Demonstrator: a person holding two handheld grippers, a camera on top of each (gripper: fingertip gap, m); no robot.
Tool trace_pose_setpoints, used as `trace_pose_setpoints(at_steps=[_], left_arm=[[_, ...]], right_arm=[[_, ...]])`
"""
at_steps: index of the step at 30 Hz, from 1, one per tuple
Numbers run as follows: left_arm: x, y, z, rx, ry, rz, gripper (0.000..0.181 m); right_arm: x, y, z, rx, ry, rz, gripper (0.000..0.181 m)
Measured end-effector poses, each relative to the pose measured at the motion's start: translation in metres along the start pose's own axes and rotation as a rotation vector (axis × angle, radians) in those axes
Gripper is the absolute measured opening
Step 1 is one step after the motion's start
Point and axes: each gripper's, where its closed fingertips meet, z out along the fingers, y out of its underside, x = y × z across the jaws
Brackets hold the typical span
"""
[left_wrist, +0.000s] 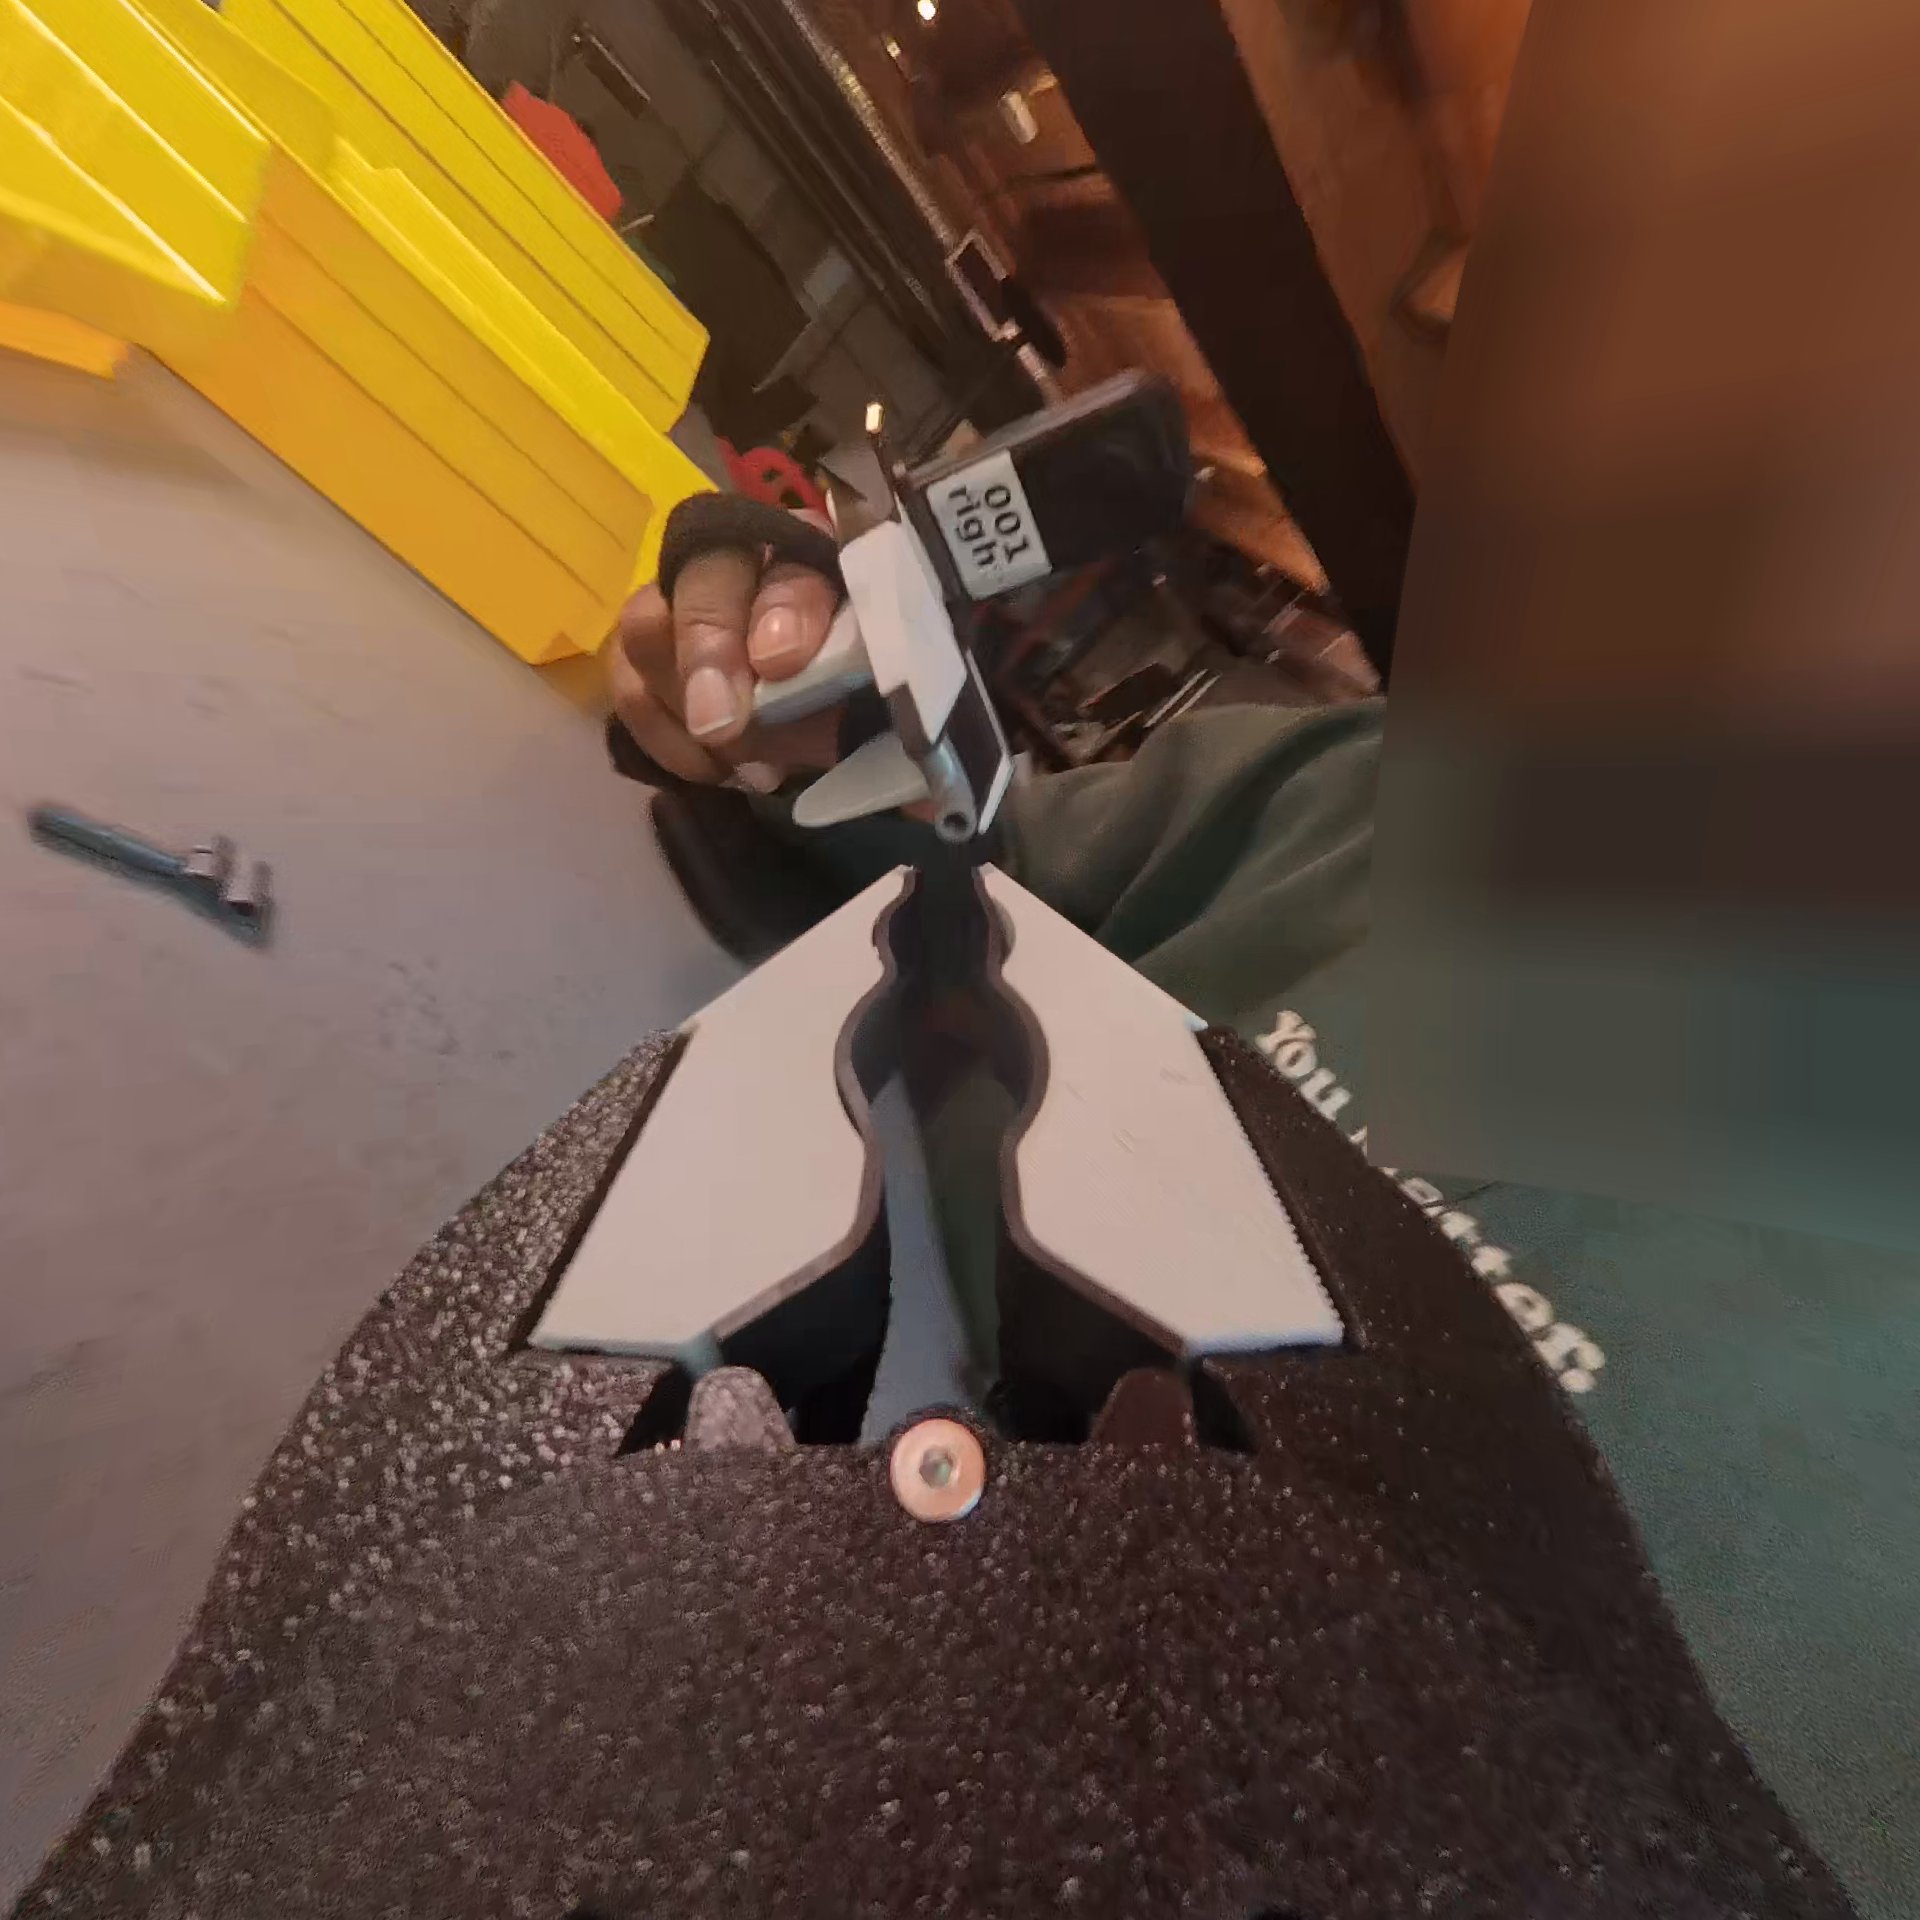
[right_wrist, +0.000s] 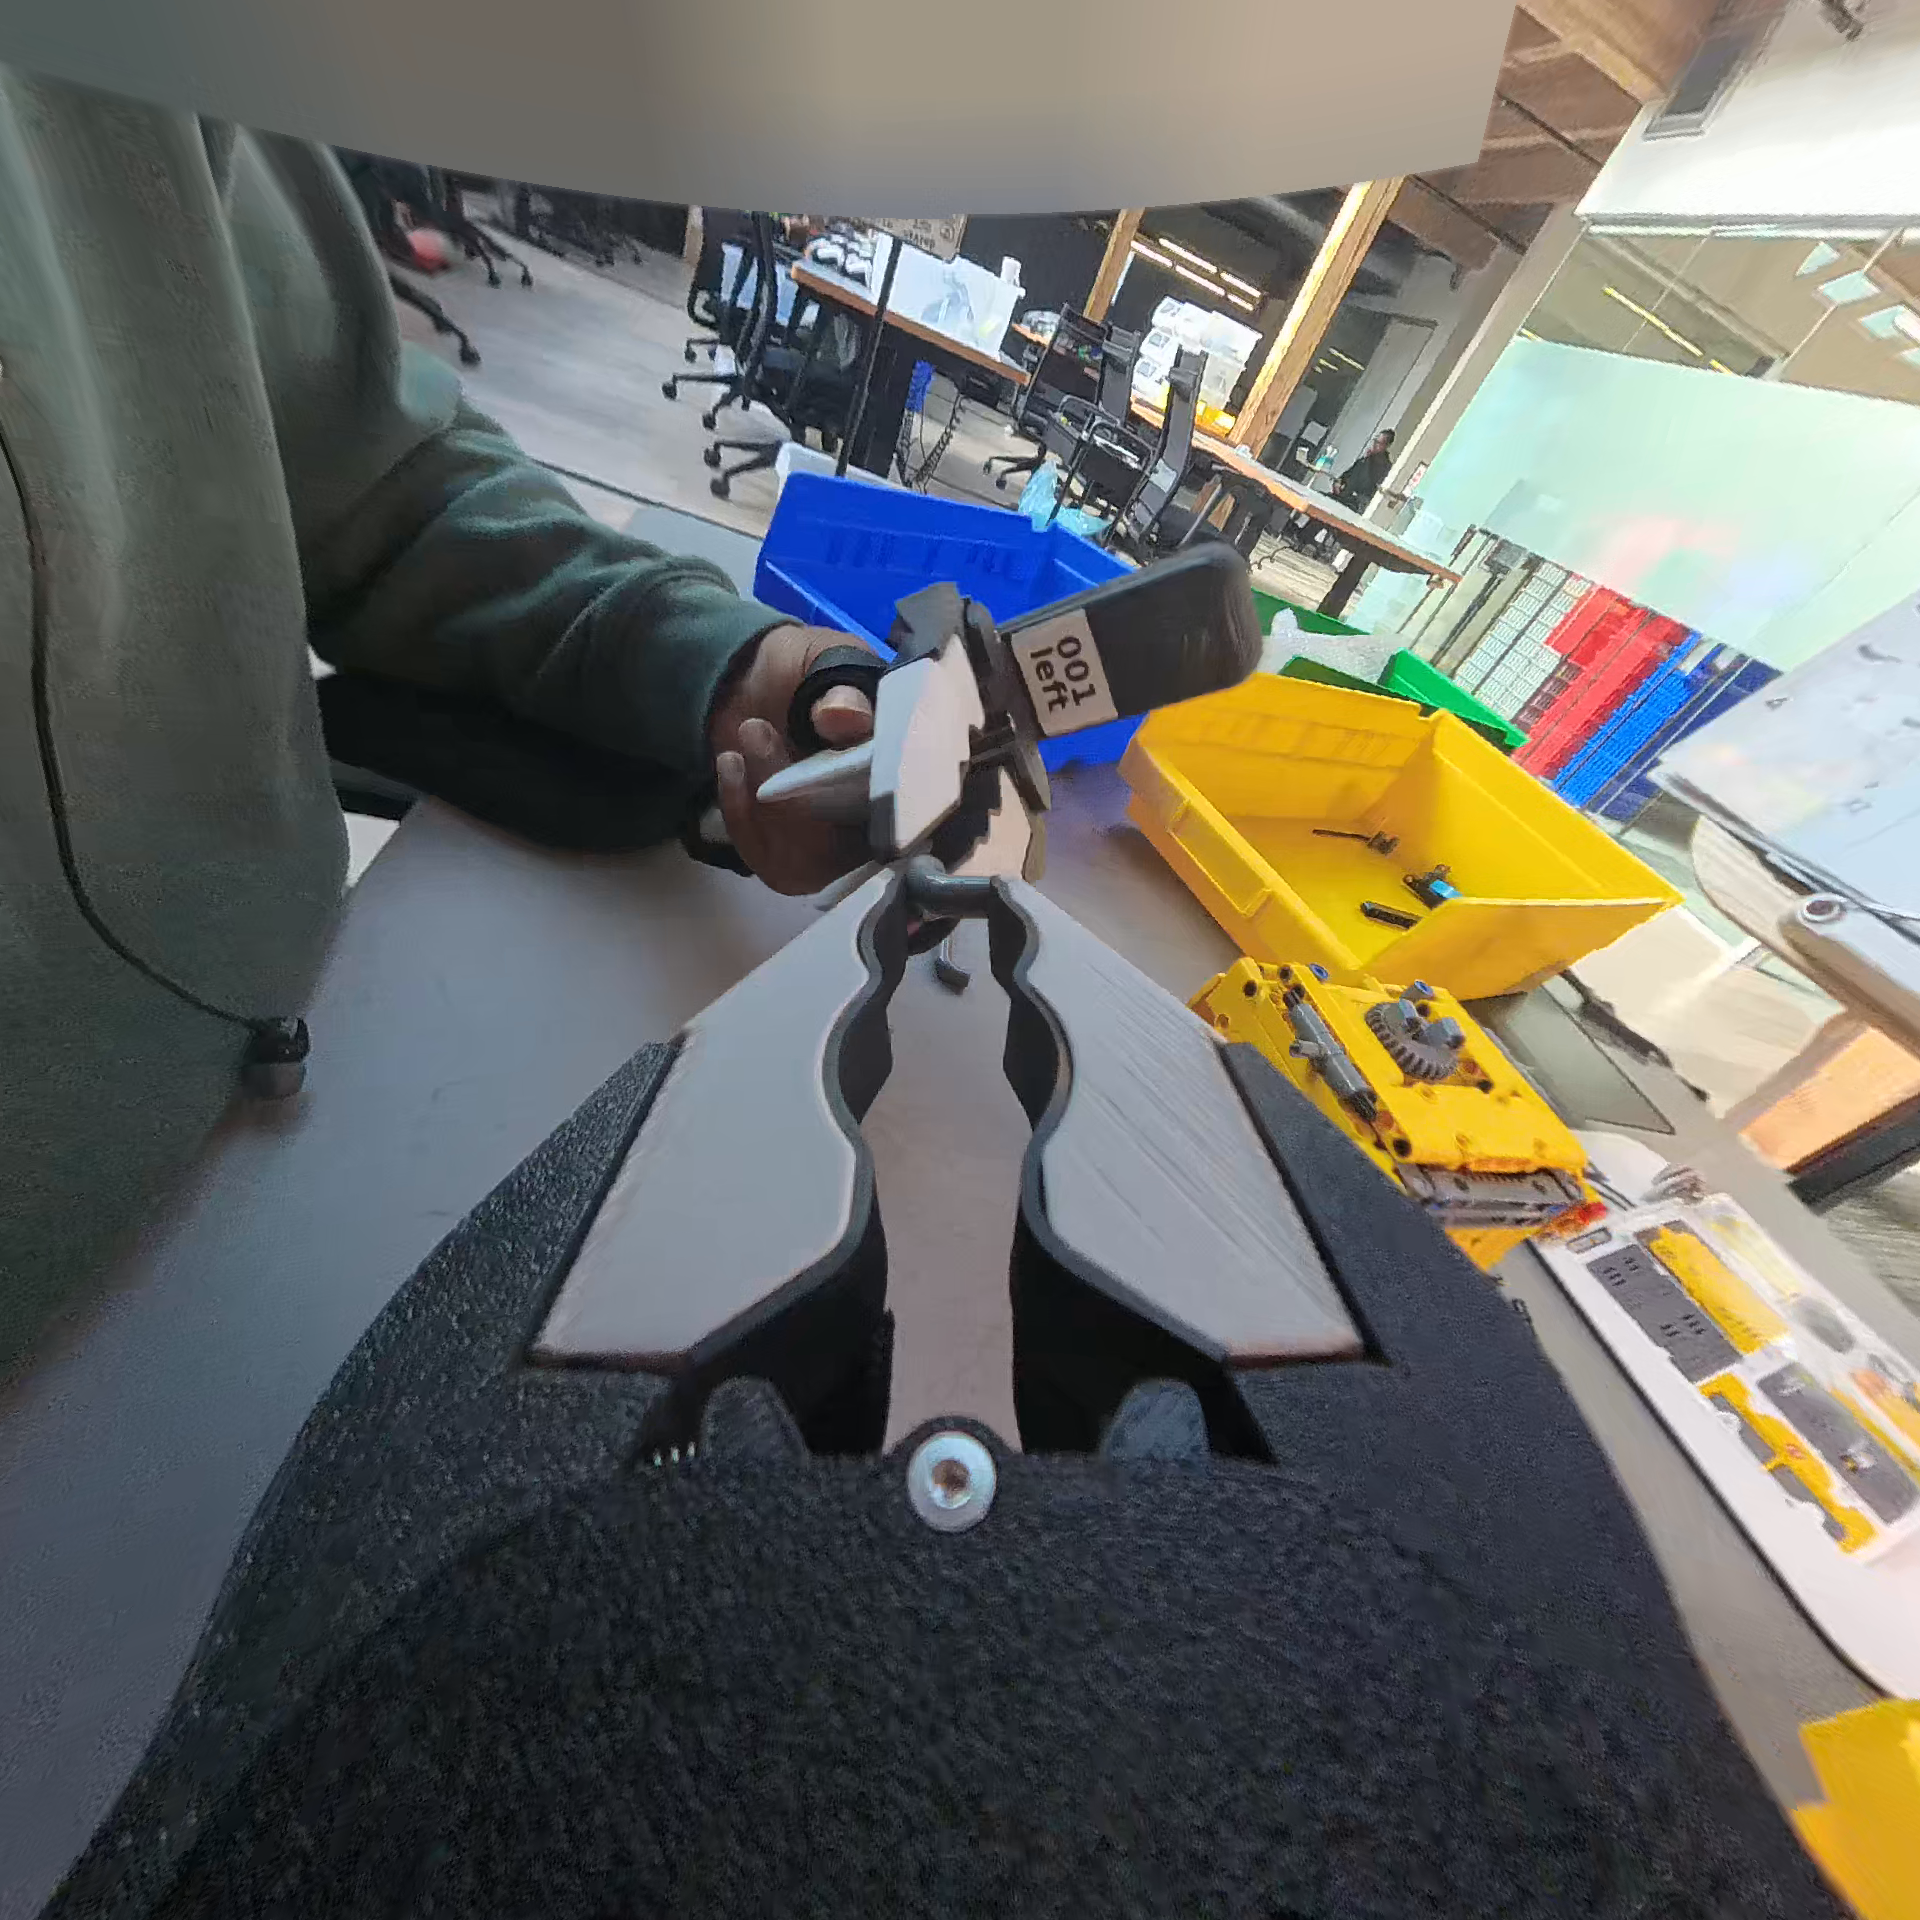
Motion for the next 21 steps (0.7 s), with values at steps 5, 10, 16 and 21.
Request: trace_pose_setpoints(at_steps=[5, 10, 16, 21], left_arm=[[-0.054, 0.025, -0.034, -0.339, -0.496, 0.474, 0.01], [-0.093, 0.059, -0.048, -0.631, -0.688, 0.64, 0.012], [-0.104, 0.076, -0.044, -0.709, -0.681, 0.637, 0.011], [-0.107, 0.077, -0.043, -0.723, -0.687, 0.652, 0.01]], right_arm=[[0.02, 0.018, -0.019, -0.028, -0.003, 0.143, 0.015], [0.016, 0.042, -0.017, -0.112, -0.01, 0.155, 0.015], [0.013, 0.045, -0.017, -0.123, -0.02, 0.161, 0.015], [0.012, 0.049, -0.019, -0.129, -0.033, 0.175, 0.015]])
